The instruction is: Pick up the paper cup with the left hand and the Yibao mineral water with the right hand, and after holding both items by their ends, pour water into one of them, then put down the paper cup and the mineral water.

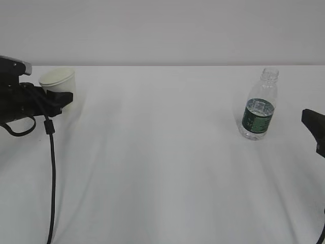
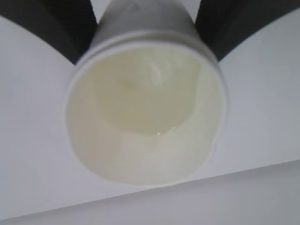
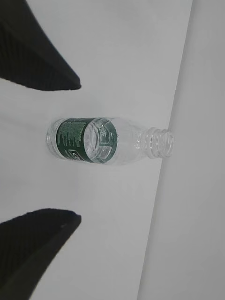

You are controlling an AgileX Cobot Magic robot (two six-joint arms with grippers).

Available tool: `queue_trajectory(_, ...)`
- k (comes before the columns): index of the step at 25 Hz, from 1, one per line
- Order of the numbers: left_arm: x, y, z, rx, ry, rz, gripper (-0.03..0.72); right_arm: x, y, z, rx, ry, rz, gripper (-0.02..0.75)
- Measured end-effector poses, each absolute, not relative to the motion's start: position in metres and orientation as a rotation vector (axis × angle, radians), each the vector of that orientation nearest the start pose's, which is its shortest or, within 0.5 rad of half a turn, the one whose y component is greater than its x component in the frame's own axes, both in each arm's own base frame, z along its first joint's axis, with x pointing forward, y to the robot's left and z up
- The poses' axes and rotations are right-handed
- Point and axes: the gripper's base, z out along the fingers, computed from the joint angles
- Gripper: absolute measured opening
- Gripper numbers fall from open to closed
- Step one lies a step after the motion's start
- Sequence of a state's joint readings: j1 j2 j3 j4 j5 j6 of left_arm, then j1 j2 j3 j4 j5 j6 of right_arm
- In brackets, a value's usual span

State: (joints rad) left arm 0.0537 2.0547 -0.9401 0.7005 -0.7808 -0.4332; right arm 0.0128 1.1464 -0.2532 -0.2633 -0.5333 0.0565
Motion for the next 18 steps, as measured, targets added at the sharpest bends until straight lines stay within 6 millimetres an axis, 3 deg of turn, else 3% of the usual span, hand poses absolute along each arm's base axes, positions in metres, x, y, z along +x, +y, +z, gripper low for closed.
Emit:
queue_trajectory(12,0.394,-0.006,0.122,0.282,1.887,-0.277,0.428,0.194,0.014,0.204,-0.266,1.846,0.011,0.592)
queue_trajectory(18,0.395,-0.003,0.110,0.255,1.916,-0.256,0.428,0.194,0.014,0.203,-0.266,1.861,0.008,0.592)
